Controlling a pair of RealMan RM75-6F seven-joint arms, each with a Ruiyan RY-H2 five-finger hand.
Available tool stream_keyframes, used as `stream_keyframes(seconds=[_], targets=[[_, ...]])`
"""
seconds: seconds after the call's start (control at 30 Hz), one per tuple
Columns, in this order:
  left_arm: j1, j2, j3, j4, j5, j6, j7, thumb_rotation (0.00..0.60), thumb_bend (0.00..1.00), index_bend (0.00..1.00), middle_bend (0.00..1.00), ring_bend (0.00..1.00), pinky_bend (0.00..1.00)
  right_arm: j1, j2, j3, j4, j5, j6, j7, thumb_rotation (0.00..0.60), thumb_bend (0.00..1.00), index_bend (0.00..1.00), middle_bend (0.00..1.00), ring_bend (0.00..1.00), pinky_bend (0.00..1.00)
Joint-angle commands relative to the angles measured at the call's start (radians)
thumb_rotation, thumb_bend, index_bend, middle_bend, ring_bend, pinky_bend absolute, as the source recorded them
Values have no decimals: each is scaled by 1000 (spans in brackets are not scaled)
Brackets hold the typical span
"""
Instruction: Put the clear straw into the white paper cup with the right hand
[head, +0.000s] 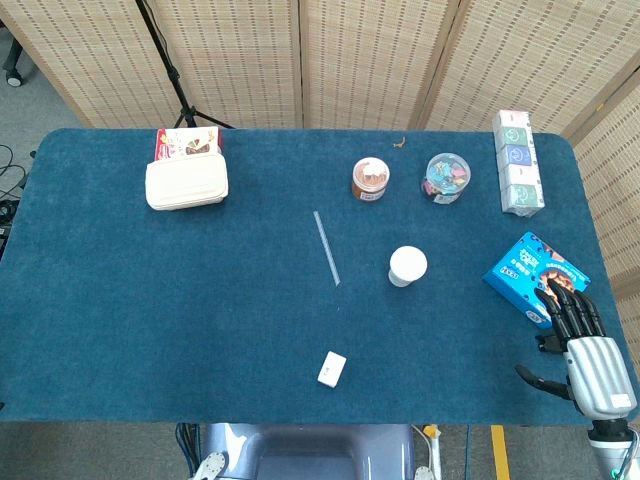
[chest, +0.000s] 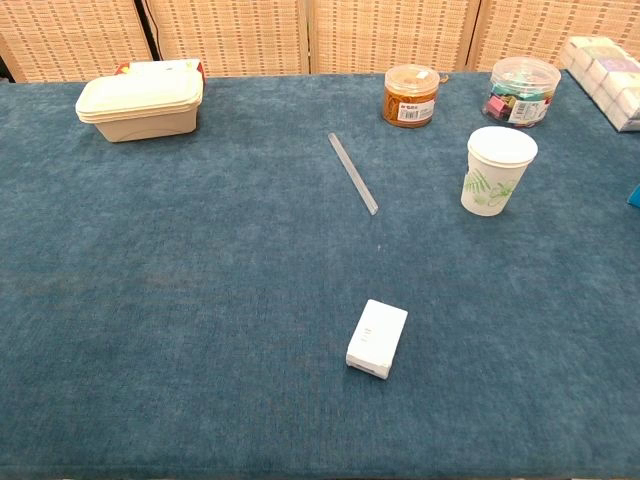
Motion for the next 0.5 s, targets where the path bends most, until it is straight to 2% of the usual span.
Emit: stream_keyframes(seconds=[0.03,0.3,0.5], targets=[[0,1,0,-1,0,1,-1,600,0,0,0,0,0,3,-1,1,1,4,-6,-1,600,0,5,0,0,0],[5,1,-1,-1,1,11,-5,600,0,0,0,0,0,45,8,42,-24,73,-68,-28,600,0,6,0,0,0],[6,3,-2,-1,-1,13,-13,600,0,0,0,0,0,147,43,126,-96,182,-193,-104,600,0,7,0,0,0]])
